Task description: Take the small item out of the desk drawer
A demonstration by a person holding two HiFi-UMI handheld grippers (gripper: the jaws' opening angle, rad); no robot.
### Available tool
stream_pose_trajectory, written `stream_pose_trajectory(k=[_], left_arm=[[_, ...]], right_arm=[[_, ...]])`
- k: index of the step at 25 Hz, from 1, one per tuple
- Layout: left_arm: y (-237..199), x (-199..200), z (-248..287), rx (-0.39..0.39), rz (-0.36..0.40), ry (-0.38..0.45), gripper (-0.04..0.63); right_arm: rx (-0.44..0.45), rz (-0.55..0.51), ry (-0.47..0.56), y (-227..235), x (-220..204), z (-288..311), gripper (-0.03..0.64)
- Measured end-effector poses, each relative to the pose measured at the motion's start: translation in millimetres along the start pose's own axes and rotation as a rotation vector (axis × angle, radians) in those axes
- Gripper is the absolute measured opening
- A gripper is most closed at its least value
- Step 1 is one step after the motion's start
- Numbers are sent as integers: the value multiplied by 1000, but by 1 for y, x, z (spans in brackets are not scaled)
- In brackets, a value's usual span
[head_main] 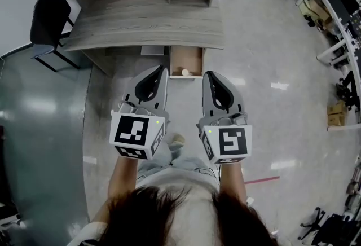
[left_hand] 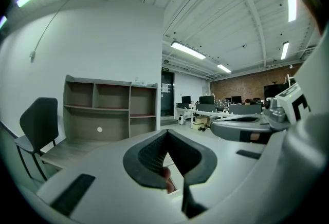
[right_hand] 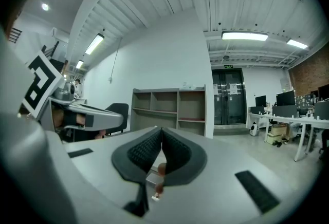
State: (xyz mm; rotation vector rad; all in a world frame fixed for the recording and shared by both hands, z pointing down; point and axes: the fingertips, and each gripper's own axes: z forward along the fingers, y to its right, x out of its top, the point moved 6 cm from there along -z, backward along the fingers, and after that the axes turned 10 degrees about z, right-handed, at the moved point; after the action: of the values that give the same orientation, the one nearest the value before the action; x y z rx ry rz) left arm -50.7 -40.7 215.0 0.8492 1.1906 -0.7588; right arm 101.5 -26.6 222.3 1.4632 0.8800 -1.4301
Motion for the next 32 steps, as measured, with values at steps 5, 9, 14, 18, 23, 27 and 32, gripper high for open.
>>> stream_pose_trajectory(k=[5, 9, 14, 18, 23, 27, 32], left_arm=[[-8, -13, 18, 2, 7, -15, 12], [-23, -24, 28, 7, -2, -16, 12], [-44, -39, 61, -2, 11, -17, 12], [-62, -54, 94, -12, 31, -11, 12], [-83, -74, 128, -23, 41, -13, 12], [-92, -94, 152, -30, 58, -19, 12], [-100, -122, 176, -72, 42, -36, 12]], right_arm=[[-1, 6, -30, 8, -16, 25, 28], [-3, 8, -33, 7, -24, 44, 28], [-18, -2, -57, 14, -39, 81, 28], [-34, -4, -90, 20, -58, 114, 29], [-54, -13, -131, 29, -80, 152, 29], [-74, -32, -187, 40, -105, 177, 28], [-109, -20, -240, 52, -137, 201, 28]])
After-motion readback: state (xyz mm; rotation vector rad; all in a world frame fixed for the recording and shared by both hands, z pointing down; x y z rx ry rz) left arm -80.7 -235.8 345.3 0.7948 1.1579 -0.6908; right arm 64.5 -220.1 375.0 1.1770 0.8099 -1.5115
